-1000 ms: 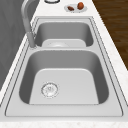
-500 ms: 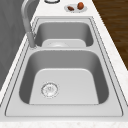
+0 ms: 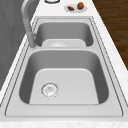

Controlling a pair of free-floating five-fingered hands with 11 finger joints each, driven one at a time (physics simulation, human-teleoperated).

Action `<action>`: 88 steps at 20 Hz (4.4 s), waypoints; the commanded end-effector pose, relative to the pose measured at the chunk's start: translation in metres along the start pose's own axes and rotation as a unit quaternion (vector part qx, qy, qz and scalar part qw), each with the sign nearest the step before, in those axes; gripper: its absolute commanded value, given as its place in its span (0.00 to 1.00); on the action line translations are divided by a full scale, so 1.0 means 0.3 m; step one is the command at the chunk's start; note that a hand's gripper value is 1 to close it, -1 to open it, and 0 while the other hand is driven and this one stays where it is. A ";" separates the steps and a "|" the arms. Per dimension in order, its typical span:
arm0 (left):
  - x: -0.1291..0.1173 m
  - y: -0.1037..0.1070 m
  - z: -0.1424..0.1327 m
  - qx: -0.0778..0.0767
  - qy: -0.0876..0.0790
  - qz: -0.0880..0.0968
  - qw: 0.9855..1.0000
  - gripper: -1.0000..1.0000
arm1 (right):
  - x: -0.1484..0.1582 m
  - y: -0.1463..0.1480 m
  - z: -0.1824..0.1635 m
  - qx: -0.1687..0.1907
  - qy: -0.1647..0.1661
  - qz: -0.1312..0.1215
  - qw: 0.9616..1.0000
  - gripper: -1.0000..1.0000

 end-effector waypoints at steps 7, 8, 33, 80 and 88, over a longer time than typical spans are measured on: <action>0.000 0.000 0.000 0.000 0.000 0.000 1.000 0.50 | 0.289 -0.069 -0.043 0.019 0.000 0.017 1.000 1.00; 0.000 0.000 0.000 0.000 0.000 0.000 1.000 0.50 | 0.328 -0.060 -0.048 0.024 -0.001 0.021 0.999 1.00; 0.000 0.000 0.000 0.000 0.000 0.000 1.000 0.50 | 1.012 0.146 0.126 0.053 0.035 0.058 0.996 1.00; 0.000 0.000 0.000 0.000 0.000 0.000 1.000 0.50 | 0.993 1.115 0.173 0.014 0.113 0.111 0.987 1.00; 0.000 0.000 0.000 0.000 0.000 0.000 1.000 0.50 | 0.904 1.262 0.103 0.008 0.120 0.101 0.988 1.00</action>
